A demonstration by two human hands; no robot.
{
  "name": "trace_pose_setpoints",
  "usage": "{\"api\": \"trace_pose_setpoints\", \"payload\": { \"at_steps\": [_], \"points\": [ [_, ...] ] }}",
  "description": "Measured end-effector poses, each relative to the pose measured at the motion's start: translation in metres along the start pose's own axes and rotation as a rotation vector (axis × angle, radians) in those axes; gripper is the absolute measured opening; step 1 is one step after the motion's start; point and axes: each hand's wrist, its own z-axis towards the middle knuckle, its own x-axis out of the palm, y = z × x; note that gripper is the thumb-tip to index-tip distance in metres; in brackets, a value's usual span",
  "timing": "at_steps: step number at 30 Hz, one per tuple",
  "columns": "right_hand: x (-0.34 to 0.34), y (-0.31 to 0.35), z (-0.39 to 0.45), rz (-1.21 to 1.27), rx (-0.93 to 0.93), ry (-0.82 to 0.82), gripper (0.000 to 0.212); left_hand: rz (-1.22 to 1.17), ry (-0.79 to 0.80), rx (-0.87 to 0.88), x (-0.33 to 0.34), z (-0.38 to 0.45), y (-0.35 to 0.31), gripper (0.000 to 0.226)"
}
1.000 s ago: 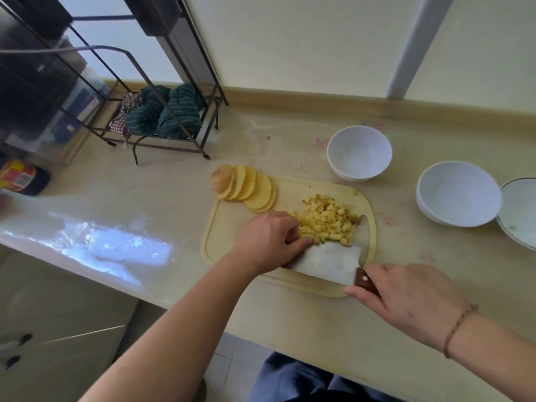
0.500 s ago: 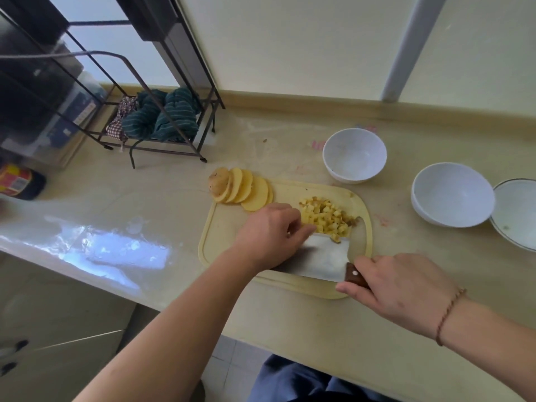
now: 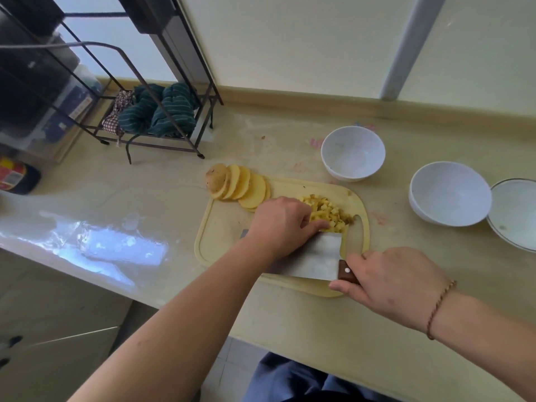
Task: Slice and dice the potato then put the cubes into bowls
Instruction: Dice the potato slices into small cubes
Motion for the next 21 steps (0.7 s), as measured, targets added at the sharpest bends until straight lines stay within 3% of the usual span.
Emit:
{"api": "trace_pose_setpoints", "payload": {
  "at_steps": [5, 11, 14, 17, 21],
  "points": [
    [0.004, 0.0, -0.003, 0.14, 0.065, -0.011, 0.059, -0.166, -0.372, -0.009, -0.02, -0.013, 0.022, 0.036],
    [0.011, 0.012, -0.004, 0.98, 0.215, -0.014, 0.061, -0.287, -0.845, -0.26, -0.043, -0.089, 0.057, 0.012],
    [0.008, 0.024, -0.005, 1.29, 0.286, 0.166, 0.048, -0.171, -0.7, -0.176, -0.005, -0.126, 0.058, 0.017],
    [0.01, 0.031, -0.002, 1.375, 0.319, 0.268, 0.046, -0.103, -0.542, -0.043, 0.03, -0.141, 0.057, 0.02],
    [0.013, 0.037, 0.001, 1.392, 0.352, 0.333, 0.047, -0.123, -0.527, -0.019, 0.049, -0.137, 0.053, 0.021]
  ]
}}
